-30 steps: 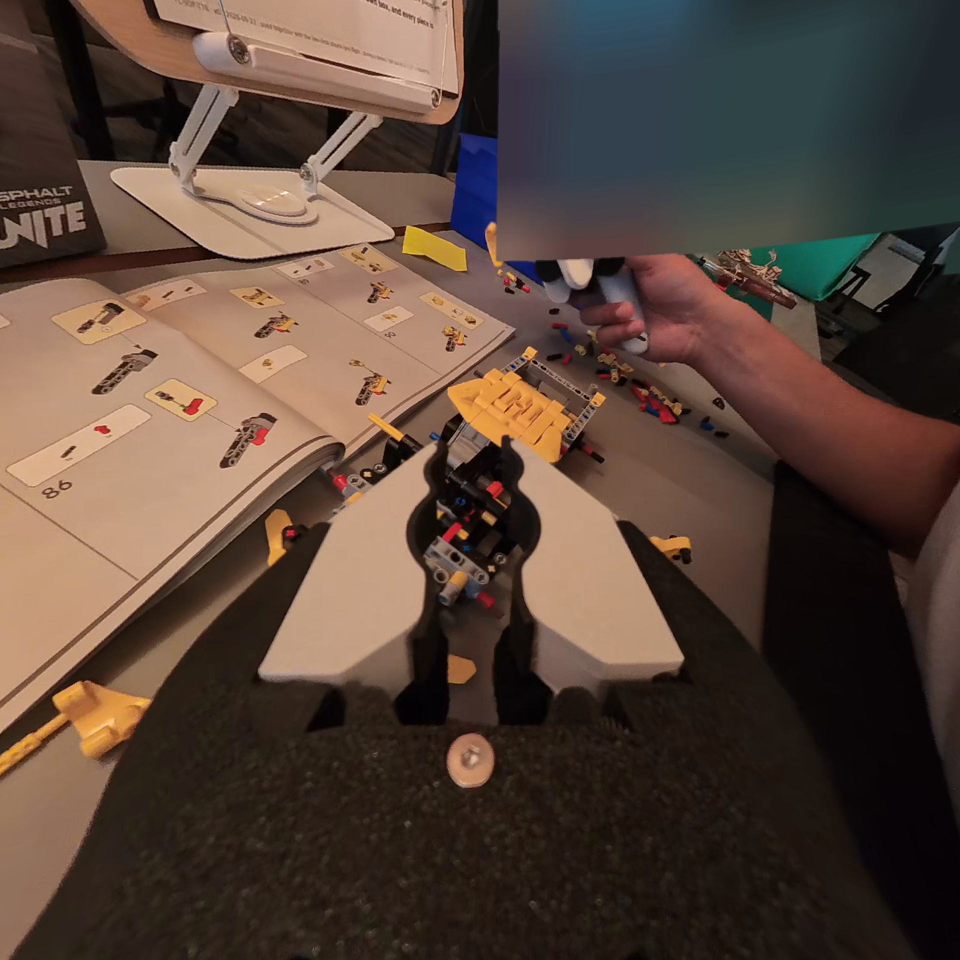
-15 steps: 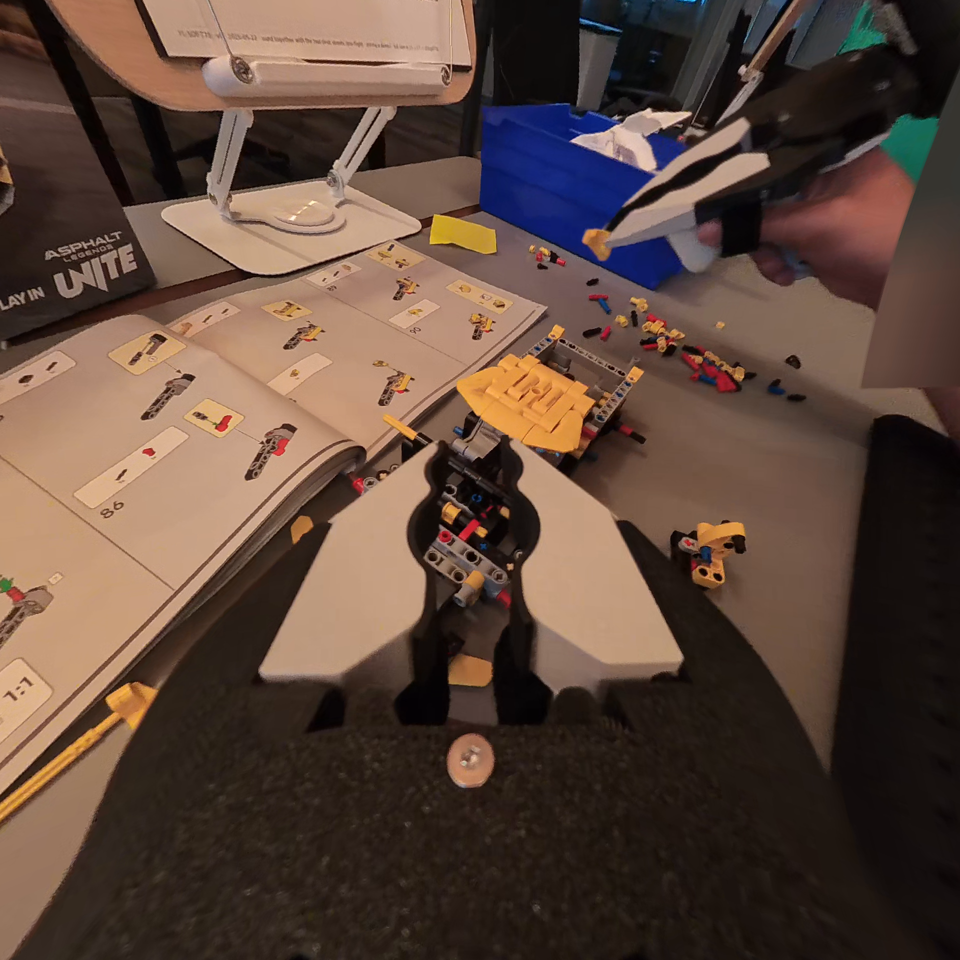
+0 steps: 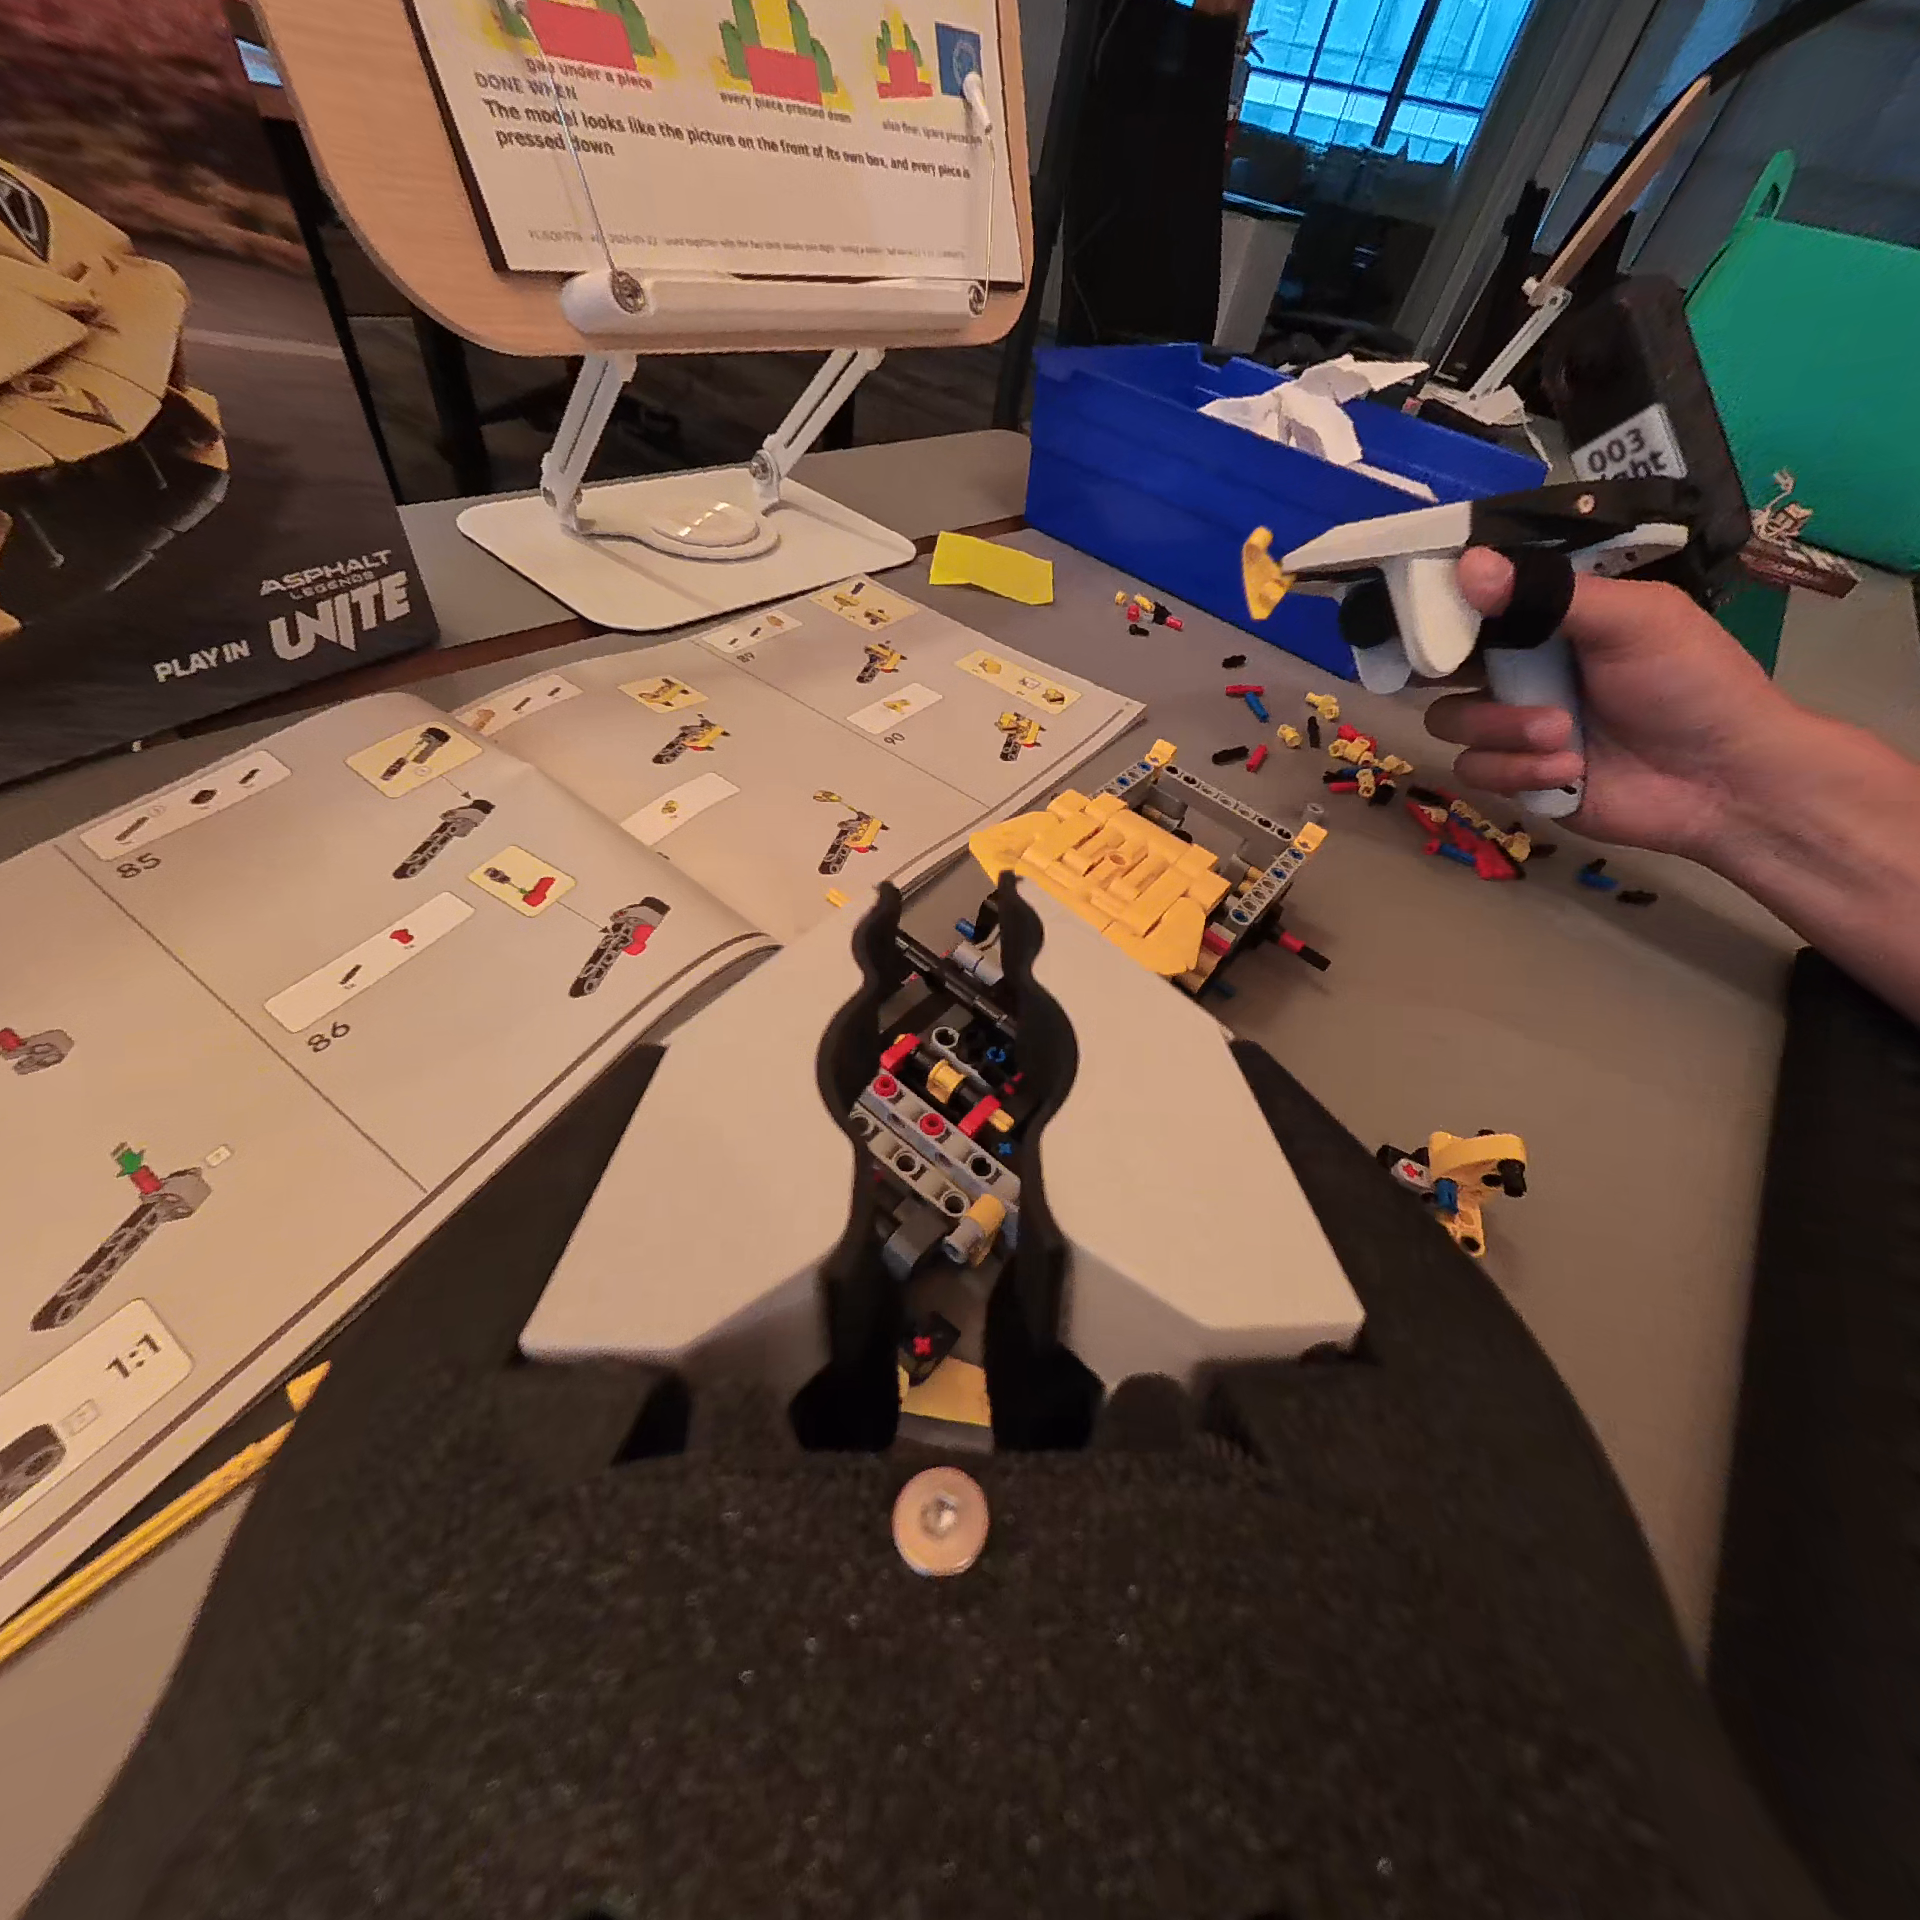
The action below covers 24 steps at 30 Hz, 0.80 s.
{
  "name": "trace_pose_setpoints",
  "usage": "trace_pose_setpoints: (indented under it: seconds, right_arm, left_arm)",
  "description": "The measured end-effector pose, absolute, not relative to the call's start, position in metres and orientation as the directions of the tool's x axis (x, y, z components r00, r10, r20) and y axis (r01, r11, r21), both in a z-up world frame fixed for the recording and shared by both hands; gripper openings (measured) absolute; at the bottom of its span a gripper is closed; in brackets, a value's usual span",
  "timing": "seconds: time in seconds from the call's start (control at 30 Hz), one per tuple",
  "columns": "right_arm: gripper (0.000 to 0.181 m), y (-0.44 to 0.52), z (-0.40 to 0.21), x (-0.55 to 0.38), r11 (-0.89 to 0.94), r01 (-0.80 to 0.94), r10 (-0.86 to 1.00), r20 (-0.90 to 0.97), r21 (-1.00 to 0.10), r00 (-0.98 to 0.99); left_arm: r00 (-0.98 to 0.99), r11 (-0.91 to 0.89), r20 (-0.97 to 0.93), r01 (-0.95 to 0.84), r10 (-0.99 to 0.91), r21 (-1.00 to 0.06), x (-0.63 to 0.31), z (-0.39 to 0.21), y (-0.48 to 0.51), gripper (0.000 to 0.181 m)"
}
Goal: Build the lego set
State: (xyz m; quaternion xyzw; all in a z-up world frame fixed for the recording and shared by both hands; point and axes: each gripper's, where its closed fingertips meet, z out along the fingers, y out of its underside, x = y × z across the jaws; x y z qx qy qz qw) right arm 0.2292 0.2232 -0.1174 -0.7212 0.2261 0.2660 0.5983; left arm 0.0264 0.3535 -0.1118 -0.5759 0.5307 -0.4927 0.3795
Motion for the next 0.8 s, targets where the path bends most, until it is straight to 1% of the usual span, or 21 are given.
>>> trace_pose_setpoints:
  seconds: [0.13, 0.23, 0.27, 0.3, 0.33, 0.37, 0.4, 0.43, 0.47, 0.5, 0.53, 0.6, 0.67, 0.73, 0.8]
  right_arm:
    - [0.007, 0.224, -0.113, 0.221, -0.185, -0.629, 0.021, -0.643, -0.755, 0.765]
    - [0.007, 0.224, -0.103, 0.208, -0.187, -0.625, 0.076, -0.645, -0.758, 0.76]
    - [0.007, 0.223, -0.1, 0.202, -0.204, -0.588, 0.08, -0.612, -0.783, 0.787]
    - [0.006, 0.219, -0.106, 0.192, -0.278, -0.465, 0.038, -0.494, -0.84, 0.869]
    - [0.007, 0.211, -0.114, 0.179, -0.389, -0.263, 0.006, -0.288, -0.883, 0.958]
    - [0.007, 0.201, -0.119, 0.16, -0.48, -0.03, 0.035, -0.054, -0.877, 0.998]
    - [0.007, 0.19, -0.125, 0.137, -0.544, 0.186, 0.108, 0.152, -0.818, 0.982]
    - [0.007, 0.18, -0.135, 0.12, -0.598, 0.349, 0.169, 0.312, -0.722, 0.935]
    - [0.007, 0.17, -0.147, 0.112, -0.656, 0.46, 0.203, 0.447, -0.598, 0.871]
    - [0.007, 0.162, -0.157, 0.105, -0.686, 0.55, 0.257, 0.549, -0.477, 0.796]
    - [0.007, 0.157, -0.165, 0.098, -0.68, 0.622, 0.305, 0.622, -0.387, 0.721]
    - [0.007, 0.155, -0.175, 0.087, -0.646, 0.715, 0.368, 0.711, -0.268, 0.599]
    - [0.007, 0.157, -0.18, 0.084, -0.657, 0.731, 0.401, 0.734, -0.186, 0.548]
    - [0.007, 0.162, -0.185, 0.077, -0.656, 0.733, 0.425, 0.715, -0.179, 0.555]
    - [0.008, 0.165, -0.192, 0.074, -0.672, 0.719, 0.443, 0.684, -0.174, 0.58]
  left_arm:
    - [-0.055, -0.165, 0.181, -0.225, -0.982, -0.96, 0.027, -0.109, 0.351, 0.019]
    - [-0.057, -0.149, 0.167, -0.237, -0.984, -0.96, 0.027, -0.11, 0.35, 0.019]
    - [-0.057, -0.142, 0.16, -0.236, -0.986, -0.961, 0.025, -0.109, 0.349, 0.019]
    - [-0.061, -0.137, 0.155, -0.229, -0.986, -0.964, 0.021, -0.106, 0.348, 0.019]
    - [-0.05, -0.139, 0.155, -0.231, -0.987, -0.963, 0.012, -0.105, 0.348, 0.019]
    - [-0.025, -0.15, 0.162, -0.257, -0.986, -0.955, -0.001, -0.106, 0.347, 0.019]
    - [-0.01, -0.155, 0.166, -0.295, -0.986, -0.943, -0.019, -0.108, 0.343, 0.019]
    - [-0.012, -0.147, 0.16, -0.331, -0.987, -0.932, -0.039, -0.11, 0.335, 0.02]
    - [-0.003, -0.138, 0.149, -0.356, -0.989, -0.924, -0.062, -0.11, 0.328, 0.02]
    - [0.02, -0.136, 0.138, -0.375, -0.99, -0.917, -0.087, -0.11, 0.324, 0.02]
    - [0.048, -0.145, 0.137, -0.39, -0.989, -0.909, -0.113, -0.111, 0.323, 0.02]
    - [0.129, -0.214, 0.175, -0.432, -0.976, -0.876, -0.165, -0.118, 0.333, 0.024]
    - [0.252, -0.282, 0.179, -0.473, -0.951, -0.835, -0.217, -0.133, 0.36, 0.031]
    - [0.39, -0.3, 0.092, -0.516, -0.916, -0.803, -0.274, -0.147, 0.398, 0.038]
    - [0.512, -0.333, 0.028, -0.517, -0.859, -0.789, -0.327, -0.151, 0.438, 0.044]
